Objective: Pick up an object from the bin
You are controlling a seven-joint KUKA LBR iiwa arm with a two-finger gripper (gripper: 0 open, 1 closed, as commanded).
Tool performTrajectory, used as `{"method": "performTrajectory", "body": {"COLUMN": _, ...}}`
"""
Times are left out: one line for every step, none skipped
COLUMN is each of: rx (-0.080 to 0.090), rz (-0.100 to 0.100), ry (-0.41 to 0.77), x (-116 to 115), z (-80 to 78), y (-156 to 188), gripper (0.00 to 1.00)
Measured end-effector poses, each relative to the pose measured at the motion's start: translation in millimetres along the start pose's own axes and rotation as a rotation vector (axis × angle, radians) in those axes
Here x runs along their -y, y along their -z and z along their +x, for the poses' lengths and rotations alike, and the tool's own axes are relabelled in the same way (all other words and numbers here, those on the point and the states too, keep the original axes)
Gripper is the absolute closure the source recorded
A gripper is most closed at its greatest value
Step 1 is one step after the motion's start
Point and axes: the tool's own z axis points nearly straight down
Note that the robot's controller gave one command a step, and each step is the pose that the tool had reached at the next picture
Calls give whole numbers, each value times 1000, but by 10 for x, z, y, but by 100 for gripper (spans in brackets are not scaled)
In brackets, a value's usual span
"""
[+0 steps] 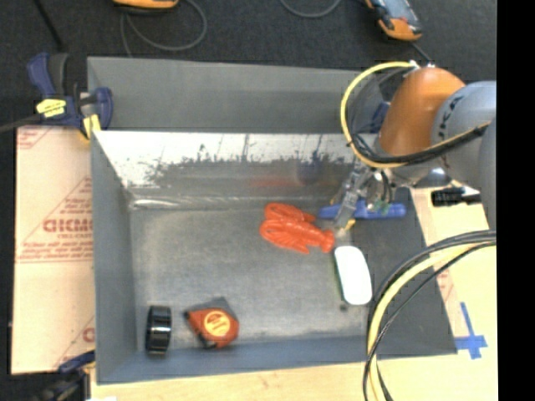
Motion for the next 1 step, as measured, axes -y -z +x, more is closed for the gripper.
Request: {"method": "performTrajectory", "body": {"rx": -2, "rz": 2, "ry": 2, "x": 0, "z": -2, "y": 185, "gripper": 100}}
